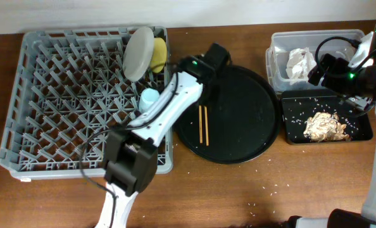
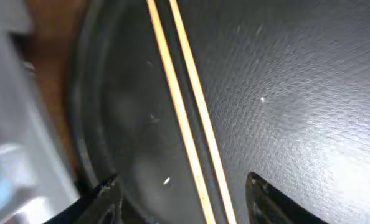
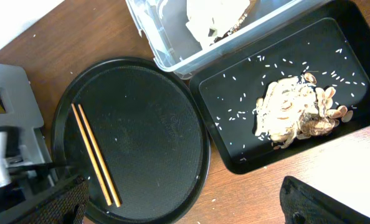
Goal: Sort waste into correct bins and load items into the dishwasher rack
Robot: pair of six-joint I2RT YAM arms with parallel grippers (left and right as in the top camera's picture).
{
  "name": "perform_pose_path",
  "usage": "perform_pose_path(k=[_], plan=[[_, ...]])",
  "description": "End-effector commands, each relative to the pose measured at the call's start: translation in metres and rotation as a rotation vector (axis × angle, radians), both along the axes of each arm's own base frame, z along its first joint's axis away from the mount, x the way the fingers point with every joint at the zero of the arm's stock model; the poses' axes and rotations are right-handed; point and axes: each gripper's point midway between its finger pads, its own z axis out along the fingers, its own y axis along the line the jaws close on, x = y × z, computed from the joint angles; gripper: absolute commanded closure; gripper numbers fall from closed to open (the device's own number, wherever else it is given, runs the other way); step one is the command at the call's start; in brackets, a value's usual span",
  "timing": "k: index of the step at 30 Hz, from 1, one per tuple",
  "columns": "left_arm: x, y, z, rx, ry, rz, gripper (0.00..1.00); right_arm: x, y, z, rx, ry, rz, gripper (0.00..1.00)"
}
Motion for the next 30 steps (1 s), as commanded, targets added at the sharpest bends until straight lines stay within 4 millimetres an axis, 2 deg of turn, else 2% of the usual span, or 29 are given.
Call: perform_pose_path(k=[1, 4, 5, 7, 10, 11, 13, 15, 18, 21, 24, 30], plan=[[0.0, -0.013, -0.043, -0.025, 0.061, 0.054, 0.45, 0.0, -0.004, 0.001, -0.004, 0.0, -0.018, 0.02], [-0.001, -0.017, -0.083, -0.016, 0.114, 0.072, 0.49, 0.0, -0.004, 0.001, -0.004, 0.0, -0.018, 0.01], [-0.001, -0.016, -0.087, -0.012, 0.119, 0.072, 0.5, 0.0, -0.004, 0.001, -0.004, 0.0, -0.018, 0.02], [0.002, -0.013, -0.087, -0.018, 0.118, 0.098, 0.56, 0.0, -0.004, 0.001, -0.004, 0.0, -0.018, 0.02], [0.016, 0.001, -0.086, -0.068, 0.135, 0.163, 0.57, 0.0, -0.004, 0.001, -0.004, 0.0, -0.018, 0.02], [0.027, 0.005, -0.078, -0.096, 0.122, 0.175, 0.59, 0.0, -0.004, 0.001, -0.004, 0.0, -0.018, 0.02], [0.046, -0.008, -0.043, -0.225, 0.105, 0.068, 0.62, 0.0, -0.004, 0.001, -0.004, 0.0, -0.018, 0.02], [0.05, -0.003, -0.029, -0.215, 0.088, 0.015, 0.62, 0.0, -0.004, 0.001, -0.004, 0.0, -0.018, 0.02], [0.045, 0.001, -0.031, -0.18, 0.098, -0.044, 0.62, 0.0, -0.004, 0.001, -0.004, 0.0, -0.018, 0.02], [0.046, 0.014, -0.048, -0.098, 0.098, -0.024, 0.62, 0.0, -0.004, 0.001, -0.004, 0.0, -0.018, 0.01], [0.045, 0.02, -0.076, -0.046, 0.127, -0.037, 0.62, 0.0, -0.004, 0.001, -0.004, 0.0, -0.018, 0.02], [0.047, 0.019, -0.082, -0.033, 0.122, -0.104, 0.61, 0.0, -0.004, 0.001, -0.004, 0.0, -0.018, 0.01]])
